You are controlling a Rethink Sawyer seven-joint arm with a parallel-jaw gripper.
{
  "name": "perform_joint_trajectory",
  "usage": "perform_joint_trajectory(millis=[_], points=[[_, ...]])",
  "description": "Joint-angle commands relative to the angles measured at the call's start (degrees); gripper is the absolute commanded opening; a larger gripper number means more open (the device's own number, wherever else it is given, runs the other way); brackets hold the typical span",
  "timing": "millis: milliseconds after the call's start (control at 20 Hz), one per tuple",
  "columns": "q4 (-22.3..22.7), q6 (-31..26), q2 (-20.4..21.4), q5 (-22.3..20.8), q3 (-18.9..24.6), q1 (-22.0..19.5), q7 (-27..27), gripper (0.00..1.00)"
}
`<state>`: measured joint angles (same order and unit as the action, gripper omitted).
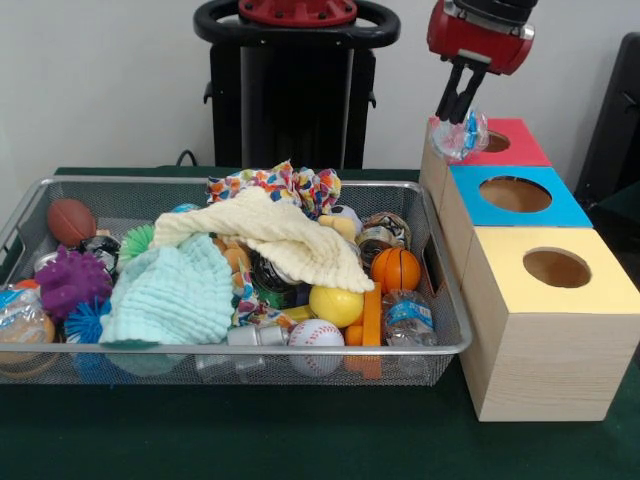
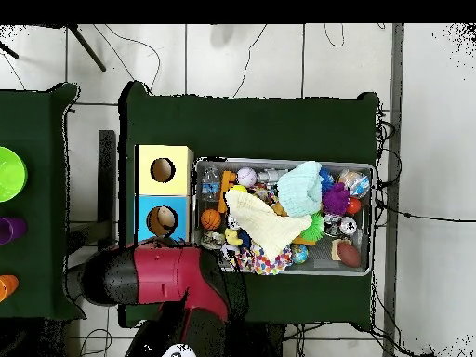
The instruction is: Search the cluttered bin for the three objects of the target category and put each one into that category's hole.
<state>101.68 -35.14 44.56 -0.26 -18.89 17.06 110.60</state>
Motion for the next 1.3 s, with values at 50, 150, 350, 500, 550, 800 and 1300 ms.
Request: perform_joint_trajectory(millis=[50,150,350,500,550,800,1300], points=[[-0.2,-5.7,-3.0,3.3,0.4,0.5,15.5,0.00],[-0.8,-6.3,-3.2,3.7,0.0,1.2,15.8,0.00],[-1.4,-6.2,-4.0,5.1,0.1,1.5,15.8,0.00],[-2.3,-7.2,-4.2,5.5,-0.5,2.1,15.6,0.00],[-2.3,-7.2,-4.3,5.8,-0.6,2.2,15.6,0.00],[-3.2,-8.1,-4.7,6.5,-1.2,2.7,14.9,0.00],[-3.1,-7.7,-4.8,7.4,-1.4,2.6,13.7,0.00]])
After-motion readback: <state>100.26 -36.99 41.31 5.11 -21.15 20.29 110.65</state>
